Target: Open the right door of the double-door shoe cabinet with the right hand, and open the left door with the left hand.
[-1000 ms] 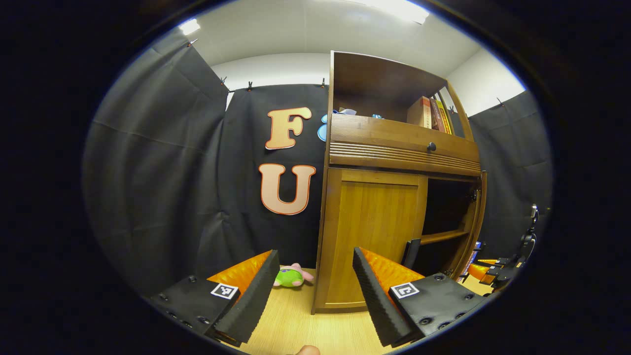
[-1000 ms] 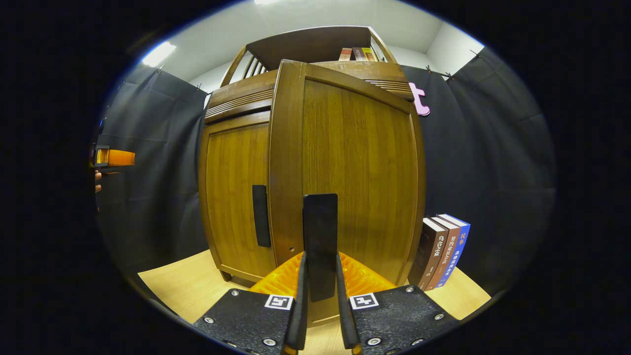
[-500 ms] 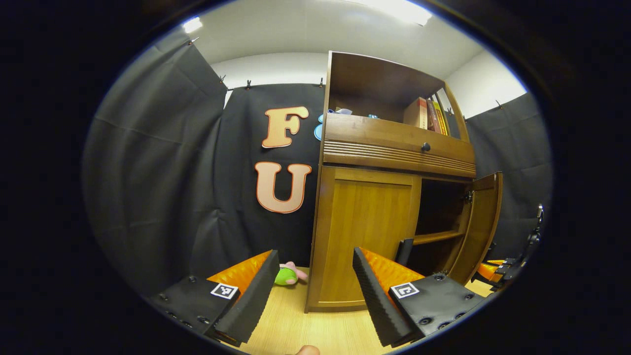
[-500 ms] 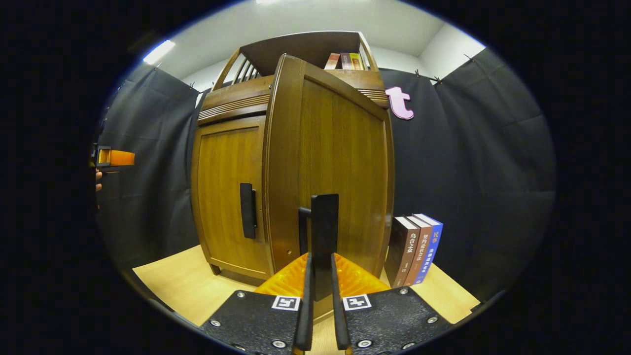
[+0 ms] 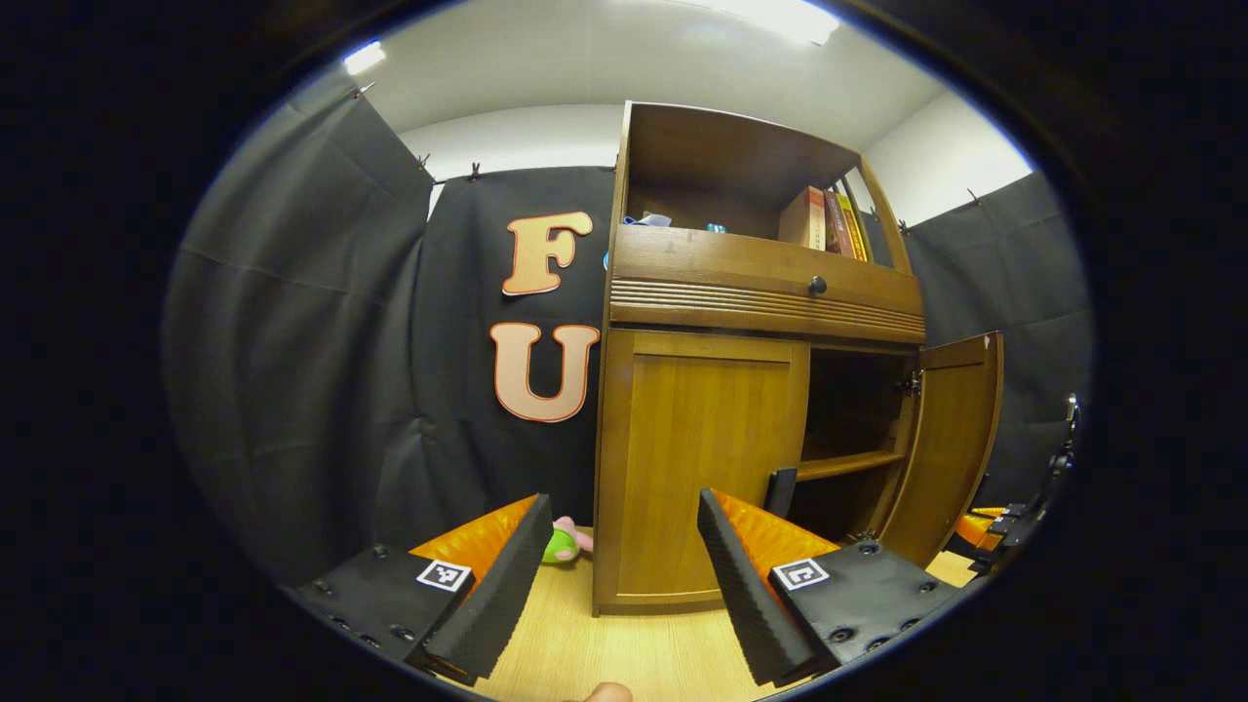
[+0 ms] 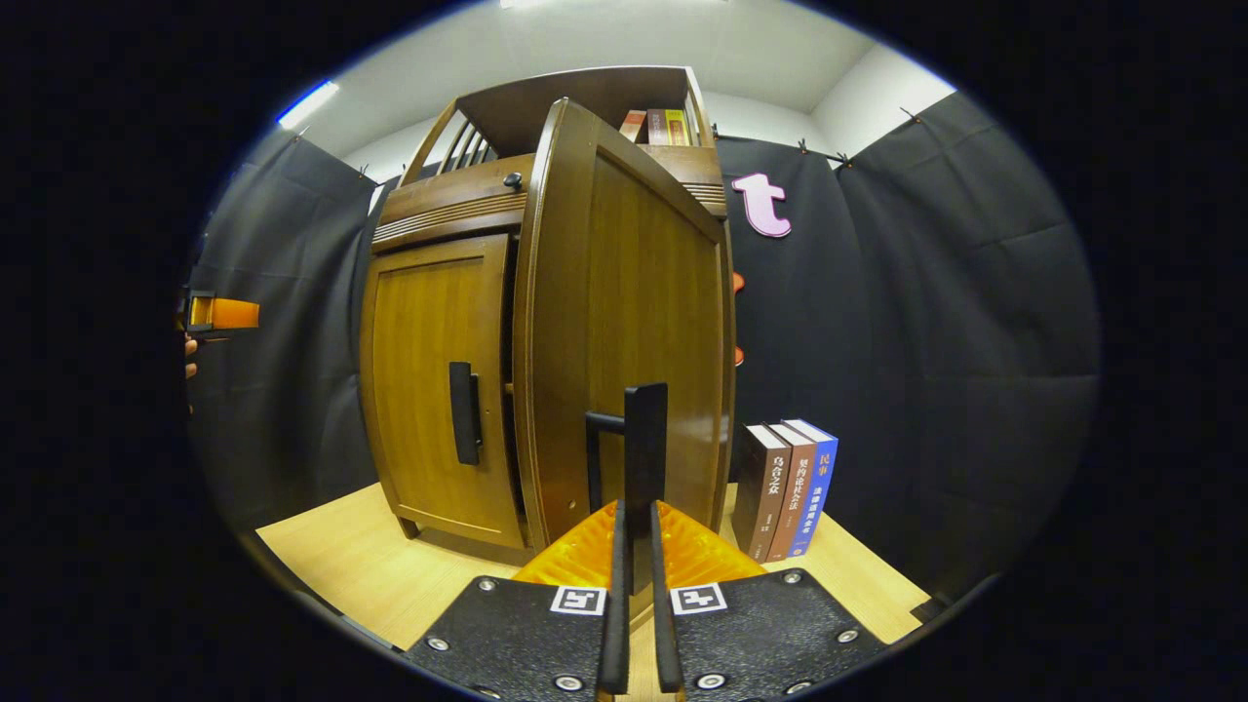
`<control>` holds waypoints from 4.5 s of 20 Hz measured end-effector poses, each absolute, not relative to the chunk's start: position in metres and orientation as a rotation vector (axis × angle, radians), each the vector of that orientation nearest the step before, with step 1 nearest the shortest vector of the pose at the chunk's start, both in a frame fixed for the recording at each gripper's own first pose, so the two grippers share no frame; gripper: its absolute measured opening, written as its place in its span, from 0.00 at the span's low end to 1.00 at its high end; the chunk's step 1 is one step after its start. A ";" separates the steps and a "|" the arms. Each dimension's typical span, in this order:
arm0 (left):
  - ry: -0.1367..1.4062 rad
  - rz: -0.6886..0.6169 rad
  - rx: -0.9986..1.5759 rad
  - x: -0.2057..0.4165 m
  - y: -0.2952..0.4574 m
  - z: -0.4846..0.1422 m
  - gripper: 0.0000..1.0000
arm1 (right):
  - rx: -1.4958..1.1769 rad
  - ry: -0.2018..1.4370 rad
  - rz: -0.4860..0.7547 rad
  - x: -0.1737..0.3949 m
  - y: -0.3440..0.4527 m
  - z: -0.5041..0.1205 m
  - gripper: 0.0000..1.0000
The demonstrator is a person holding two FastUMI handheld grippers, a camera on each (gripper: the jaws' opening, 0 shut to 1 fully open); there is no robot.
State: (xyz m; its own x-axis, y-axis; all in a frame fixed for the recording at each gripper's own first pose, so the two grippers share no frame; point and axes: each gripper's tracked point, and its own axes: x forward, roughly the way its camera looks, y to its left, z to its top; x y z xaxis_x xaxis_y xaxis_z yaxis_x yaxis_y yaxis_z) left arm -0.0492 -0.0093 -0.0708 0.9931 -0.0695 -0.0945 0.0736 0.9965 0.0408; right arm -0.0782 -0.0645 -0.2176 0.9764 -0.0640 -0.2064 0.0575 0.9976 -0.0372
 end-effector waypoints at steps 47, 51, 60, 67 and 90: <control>0.216 -0.207 0.037 0.023 -0.182 -0.185 0.95 | -0.034 0.108 -0.301 -0.130 -0.254 -0.179 0.06; 0.215 -0.203 0.049 0.043 -0.194 -0.204 0.95 | -0.085 0.094 -0.343 -0.140 -0.263 -0.168 0.15; 0.182 -0.199 0.062 0.102 -0.214 -0.227 0.95 | -0.046 0.085 -0.406 -0.142 -0.287 -0.165 0.72; 0.210 -0.163 0.066 0.140 -0.208 -0.254 0.95 | -0.084 0.068 -0.465 -0.150 -0.301 -0.154 0.92; 0.197 -0.303 0.097 0.114 -0.211 -0.261 0.25 | -0.075 0.068 -0.411 -0.155 -0.251 -0.144 0.92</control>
